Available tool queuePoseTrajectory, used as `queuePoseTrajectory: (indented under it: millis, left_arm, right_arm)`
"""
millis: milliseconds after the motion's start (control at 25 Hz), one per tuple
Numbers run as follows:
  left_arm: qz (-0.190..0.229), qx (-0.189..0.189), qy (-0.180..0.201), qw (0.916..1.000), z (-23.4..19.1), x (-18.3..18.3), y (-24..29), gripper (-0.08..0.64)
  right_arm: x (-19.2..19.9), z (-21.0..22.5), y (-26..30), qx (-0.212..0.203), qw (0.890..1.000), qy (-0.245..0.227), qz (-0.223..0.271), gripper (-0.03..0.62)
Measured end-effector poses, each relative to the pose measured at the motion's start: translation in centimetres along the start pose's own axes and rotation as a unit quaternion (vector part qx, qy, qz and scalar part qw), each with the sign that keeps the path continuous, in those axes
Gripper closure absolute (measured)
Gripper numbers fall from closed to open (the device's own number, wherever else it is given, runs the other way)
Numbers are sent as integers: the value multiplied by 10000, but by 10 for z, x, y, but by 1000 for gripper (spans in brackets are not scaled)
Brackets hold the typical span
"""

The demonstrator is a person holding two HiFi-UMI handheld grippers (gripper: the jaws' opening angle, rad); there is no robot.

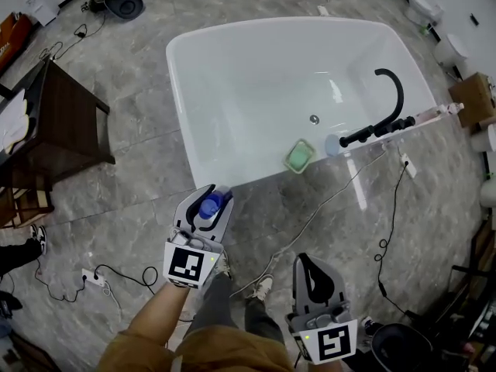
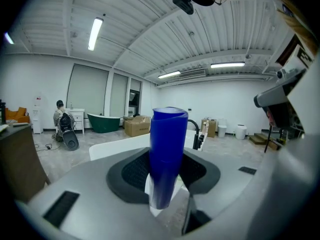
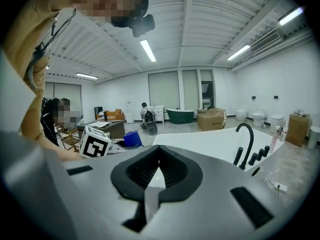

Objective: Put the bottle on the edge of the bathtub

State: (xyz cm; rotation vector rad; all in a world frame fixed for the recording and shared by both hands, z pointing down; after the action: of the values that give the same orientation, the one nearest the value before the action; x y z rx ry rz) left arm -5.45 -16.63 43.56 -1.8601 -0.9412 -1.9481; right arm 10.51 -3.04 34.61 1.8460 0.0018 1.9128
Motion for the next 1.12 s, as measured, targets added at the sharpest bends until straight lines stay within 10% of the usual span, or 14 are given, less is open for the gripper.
queuePoseTrajectory:
  millis: [1120]
  left_arm:
    - [-237,303,214,9990,-23,96,93,403]
  right_arm:
    - [81,26,56,165,9990,325,-266,595]
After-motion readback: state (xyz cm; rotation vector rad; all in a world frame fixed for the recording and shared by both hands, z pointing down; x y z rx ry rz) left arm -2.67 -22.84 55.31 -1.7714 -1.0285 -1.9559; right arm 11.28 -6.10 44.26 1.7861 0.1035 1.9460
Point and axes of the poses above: the fingertips, and each gripper's own axes: y forward along the fingers, z to its right, x out of its underside, the point moved 5 cm from there along -y, backward along the fingers, and after that the axes turned 3 degrees about -x, right-handed, at the moved point
